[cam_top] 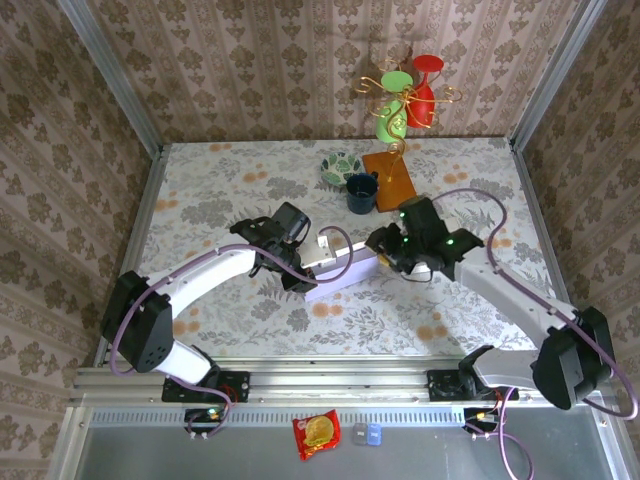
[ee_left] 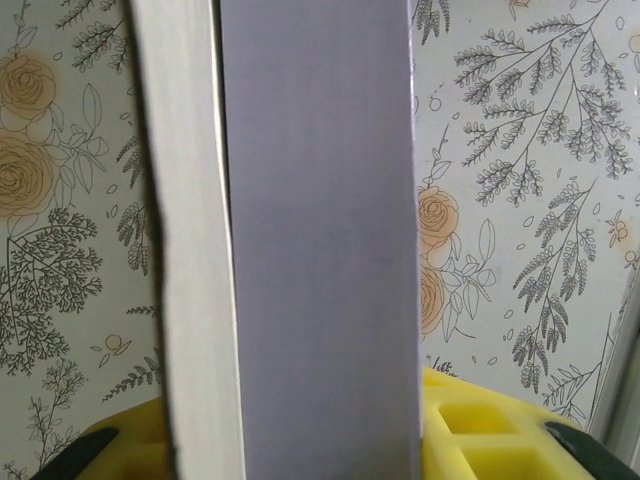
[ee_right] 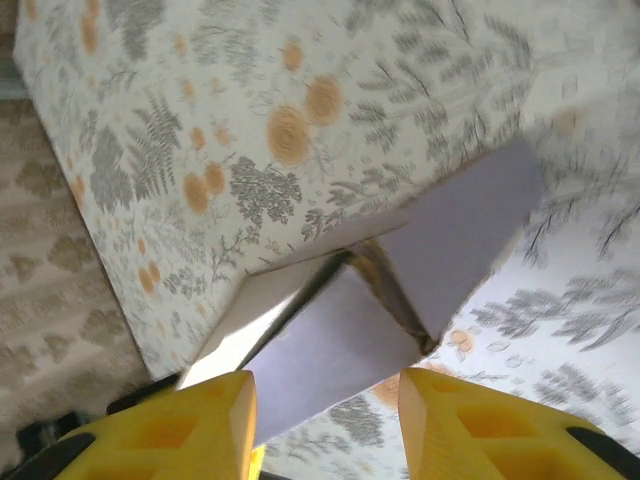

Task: Fold the paper box

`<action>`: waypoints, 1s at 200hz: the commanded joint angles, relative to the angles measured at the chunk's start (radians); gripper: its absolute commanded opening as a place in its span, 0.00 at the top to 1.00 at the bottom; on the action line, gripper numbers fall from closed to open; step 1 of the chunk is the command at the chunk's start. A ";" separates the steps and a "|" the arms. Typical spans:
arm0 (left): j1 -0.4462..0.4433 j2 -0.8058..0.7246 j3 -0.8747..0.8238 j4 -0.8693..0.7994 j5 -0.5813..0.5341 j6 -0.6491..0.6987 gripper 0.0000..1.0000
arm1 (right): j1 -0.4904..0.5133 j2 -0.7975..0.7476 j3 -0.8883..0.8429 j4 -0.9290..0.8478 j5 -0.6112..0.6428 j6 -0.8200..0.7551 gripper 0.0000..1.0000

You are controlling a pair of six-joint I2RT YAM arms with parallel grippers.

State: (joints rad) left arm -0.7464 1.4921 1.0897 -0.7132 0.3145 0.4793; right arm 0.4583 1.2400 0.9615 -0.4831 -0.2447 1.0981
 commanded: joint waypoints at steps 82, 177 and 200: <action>0.038 -0.058 0.003 -0.101 0.100 0.123 0.65 | -0.223 -0.022 0.110 -0.219 -0.237 -0.923 0.61; 0.041 -0.045 0.006 -0.114 0.107 0.145 0.66 | -0.060 0.142 0.241 -0.336 -0.029 -1.160 0.56; 0.041 -0.040 0.008 -0.115 0.109 0.145 0.66 | -0.046 0.145 0.252 -0.342 -0.028 -1.166 0.56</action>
State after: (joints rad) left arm -0.7116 1.4578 1.0893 -0.8017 0.3916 0.5995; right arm 0.3992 1.3750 1.1679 -0.7872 -0.3172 -0.0223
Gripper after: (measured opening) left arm 0.347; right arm 0.439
